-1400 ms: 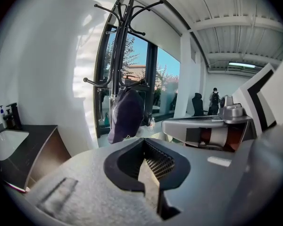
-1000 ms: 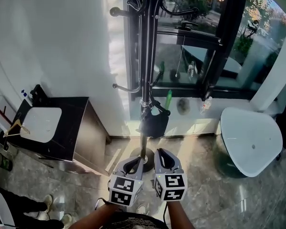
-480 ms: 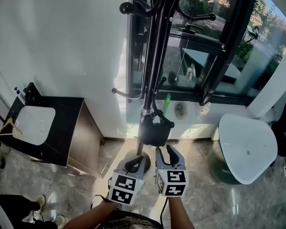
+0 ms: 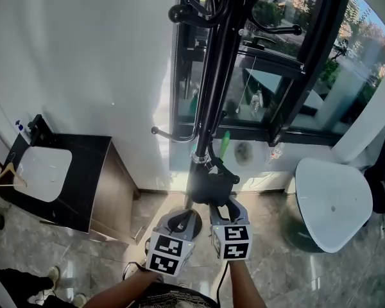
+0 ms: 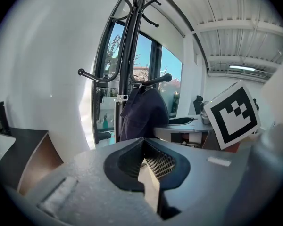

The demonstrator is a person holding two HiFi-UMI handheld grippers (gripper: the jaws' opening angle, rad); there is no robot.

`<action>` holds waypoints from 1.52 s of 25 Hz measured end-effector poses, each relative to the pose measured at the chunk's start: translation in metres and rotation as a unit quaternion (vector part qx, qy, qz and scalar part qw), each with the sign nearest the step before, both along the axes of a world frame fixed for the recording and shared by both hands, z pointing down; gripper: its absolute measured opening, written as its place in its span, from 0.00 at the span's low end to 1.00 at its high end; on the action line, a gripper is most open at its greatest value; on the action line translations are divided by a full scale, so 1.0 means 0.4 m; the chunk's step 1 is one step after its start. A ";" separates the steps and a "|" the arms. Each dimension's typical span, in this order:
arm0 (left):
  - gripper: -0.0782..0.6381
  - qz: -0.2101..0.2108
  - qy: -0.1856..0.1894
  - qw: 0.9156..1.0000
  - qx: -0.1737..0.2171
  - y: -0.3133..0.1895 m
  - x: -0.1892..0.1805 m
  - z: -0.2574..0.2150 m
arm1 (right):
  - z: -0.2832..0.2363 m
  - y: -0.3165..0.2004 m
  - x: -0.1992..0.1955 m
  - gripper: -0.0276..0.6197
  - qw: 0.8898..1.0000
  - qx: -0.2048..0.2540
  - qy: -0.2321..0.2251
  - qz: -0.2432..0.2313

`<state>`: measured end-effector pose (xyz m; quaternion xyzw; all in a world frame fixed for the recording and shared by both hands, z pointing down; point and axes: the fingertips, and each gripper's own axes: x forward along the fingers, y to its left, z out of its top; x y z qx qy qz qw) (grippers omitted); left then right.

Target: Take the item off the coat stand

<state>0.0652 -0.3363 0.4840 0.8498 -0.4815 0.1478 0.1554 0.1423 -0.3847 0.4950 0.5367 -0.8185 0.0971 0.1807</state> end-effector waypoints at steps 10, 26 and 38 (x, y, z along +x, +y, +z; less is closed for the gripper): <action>0.12 -0.001 0.007 1.000 -0.001 -0.019 -0.009 -0.002 | -0.013 -0.029 -0.016 0.12 1.000 0.021 0.009 -0.002; 0.12 -0.022 0.005 1.000 0.007 0.040 -0.036 -0.013 | -0.138 0.047 0.014 0.10 0.995 0.097 -0.022 0.029; 0.12 -0.018 0.015 1.000 0.010 0.112 -0.007 -0.022 | -0.175 0.130 0.057 0.10 0.992 0.117 -0.021 0.044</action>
